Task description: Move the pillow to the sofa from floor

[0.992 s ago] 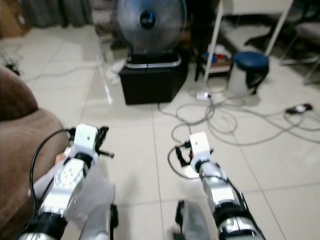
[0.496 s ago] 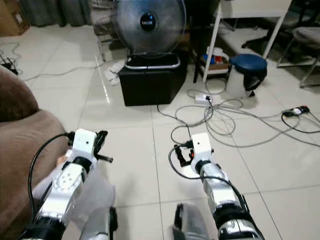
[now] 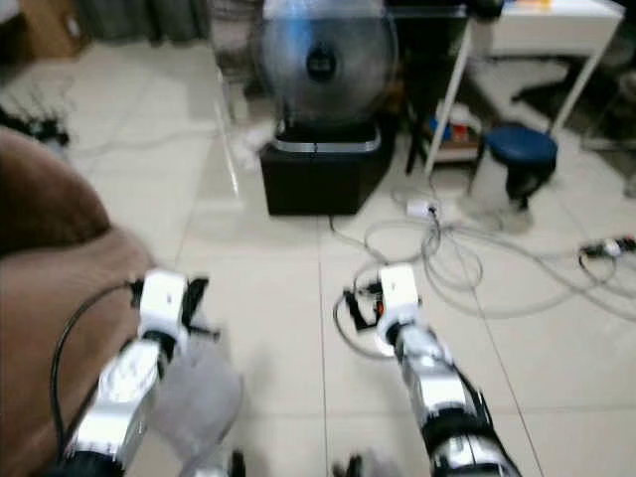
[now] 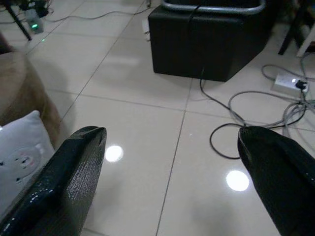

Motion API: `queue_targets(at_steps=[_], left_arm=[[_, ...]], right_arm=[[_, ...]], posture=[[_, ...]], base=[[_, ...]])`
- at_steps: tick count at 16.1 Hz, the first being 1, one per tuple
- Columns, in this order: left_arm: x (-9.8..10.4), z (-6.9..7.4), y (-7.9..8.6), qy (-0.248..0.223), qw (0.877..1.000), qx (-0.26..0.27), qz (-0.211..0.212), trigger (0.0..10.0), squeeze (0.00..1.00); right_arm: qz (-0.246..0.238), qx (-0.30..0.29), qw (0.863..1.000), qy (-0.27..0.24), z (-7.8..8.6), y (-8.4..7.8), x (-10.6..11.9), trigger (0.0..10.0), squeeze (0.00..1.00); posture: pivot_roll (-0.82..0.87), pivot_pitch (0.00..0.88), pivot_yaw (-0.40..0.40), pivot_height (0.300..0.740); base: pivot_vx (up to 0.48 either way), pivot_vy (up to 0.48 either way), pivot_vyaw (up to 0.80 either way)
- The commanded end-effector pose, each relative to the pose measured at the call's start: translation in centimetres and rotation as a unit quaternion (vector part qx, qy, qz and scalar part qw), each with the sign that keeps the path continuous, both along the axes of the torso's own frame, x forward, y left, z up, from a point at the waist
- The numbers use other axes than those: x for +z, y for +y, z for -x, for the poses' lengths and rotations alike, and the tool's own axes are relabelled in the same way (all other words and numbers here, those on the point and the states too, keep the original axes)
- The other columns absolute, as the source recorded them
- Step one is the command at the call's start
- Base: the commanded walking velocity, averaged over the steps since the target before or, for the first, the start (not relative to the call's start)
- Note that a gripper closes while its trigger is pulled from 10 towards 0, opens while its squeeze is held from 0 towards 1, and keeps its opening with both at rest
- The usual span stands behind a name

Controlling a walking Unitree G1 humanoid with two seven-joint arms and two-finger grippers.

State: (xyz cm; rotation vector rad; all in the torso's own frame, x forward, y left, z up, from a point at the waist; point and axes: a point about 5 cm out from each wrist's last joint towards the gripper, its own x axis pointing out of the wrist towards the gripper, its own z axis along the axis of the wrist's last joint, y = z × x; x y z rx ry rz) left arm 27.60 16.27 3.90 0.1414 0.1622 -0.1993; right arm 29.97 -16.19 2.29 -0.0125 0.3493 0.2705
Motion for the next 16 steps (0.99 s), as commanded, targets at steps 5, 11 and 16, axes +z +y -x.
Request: queue_targets(at_steps=[5,11,16], left_arm=[[-4.8,2.1,1.1,0.124,0.992,-0.006,-0.035,10.0,0.00],[-10.7,7.0,1.0,0.322,0.946,0.012,-0.017,10.0,0.00],[-12.6,10.2,-0.3,0.365,0.928,0.060,0.031,10.0,0.00]], right_arm=[[-0.010,-0.063,0.993,0.104,2.9,-1.0,-4.1,10.0,0.00],[0.029,-0.145,0.938,0.314,10.8,-2.5,-10.3,10.0,0.00],[0.035,-0.170,0.909,0.379,15.1,-3.6,-12.1,10.0,0.00]], posture=[[0.12,0.000,-0.013,0.740],[0.10,0.000,0.011,0.740],[0.05,0.000,0.060,0.740]], base=[[0.000,0.000,0.00],[0.000,0.000,0.00],[0.000,0.000,0.00]])
